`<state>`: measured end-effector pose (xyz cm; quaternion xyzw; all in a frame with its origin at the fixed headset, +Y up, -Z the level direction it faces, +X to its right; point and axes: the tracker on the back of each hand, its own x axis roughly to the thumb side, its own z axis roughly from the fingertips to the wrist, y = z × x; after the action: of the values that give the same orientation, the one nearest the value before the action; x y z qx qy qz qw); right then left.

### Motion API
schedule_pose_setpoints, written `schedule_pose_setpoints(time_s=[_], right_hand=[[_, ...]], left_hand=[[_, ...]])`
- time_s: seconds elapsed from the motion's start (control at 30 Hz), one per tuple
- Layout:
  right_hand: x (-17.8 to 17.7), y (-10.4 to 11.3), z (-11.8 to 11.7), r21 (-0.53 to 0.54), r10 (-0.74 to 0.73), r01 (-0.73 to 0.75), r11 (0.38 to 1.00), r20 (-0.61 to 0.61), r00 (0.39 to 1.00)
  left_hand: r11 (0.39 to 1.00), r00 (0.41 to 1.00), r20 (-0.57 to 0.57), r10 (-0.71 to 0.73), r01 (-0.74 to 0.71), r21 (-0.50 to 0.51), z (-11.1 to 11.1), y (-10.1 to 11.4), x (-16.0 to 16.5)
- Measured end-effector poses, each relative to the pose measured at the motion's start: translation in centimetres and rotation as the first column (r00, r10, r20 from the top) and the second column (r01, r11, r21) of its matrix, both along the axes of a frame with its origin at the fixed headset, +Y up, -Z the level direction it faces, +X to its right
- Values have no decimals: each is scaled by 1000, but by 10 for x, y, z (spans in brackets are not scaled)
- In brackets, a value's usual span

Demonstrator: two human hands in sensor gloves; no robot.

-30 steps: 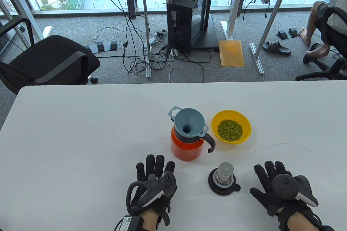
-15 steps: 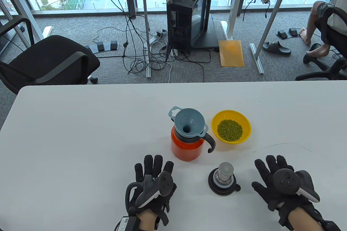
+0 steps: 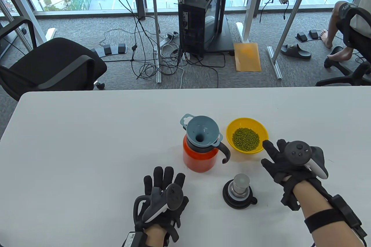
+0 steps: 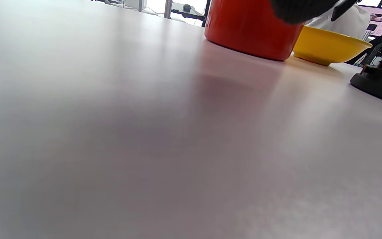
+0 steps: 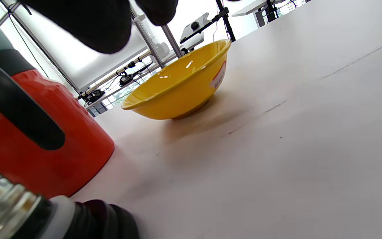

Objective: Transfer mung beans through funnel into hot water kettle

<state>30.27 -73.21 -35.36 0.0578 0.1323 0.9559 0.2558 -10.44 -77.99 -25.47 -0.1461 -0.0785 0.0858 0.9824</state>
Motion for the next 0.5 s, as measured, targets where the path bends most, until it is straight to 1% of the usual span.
schedule_pose_setpoints(time_s=[0.1,0.2,0.27,0.37,0.47,0.5], right_hand=[[-6,-9,-16,-45,-18,20,999,34,999],[-11,-18,-28,-67,20,-16,998,51,999],[-12,-24,-35,-76,15,-10,997,73,997],[-12,-35,-42,-118,-53,68,991,128,990],[-12,-42,-47,-113,3,12,994,132,991],[-12,-44,-48,-109,-11,26,994,137,991]], left_hand=[[1000,1000,-7,20,-20,-12,0,-1,-4],[1000,1000,-8,22,-22,-12,1,-1,-4],[1000,1000,-6,23,-23,-8,1,-1,-4],[1000,1000,-2,25,-25,-5,2,-1,-3],[1000,1000,2,27,-27,-6,2,-2,-3],[1000,1000,1,27,-27,-6,3,-2,-3]])
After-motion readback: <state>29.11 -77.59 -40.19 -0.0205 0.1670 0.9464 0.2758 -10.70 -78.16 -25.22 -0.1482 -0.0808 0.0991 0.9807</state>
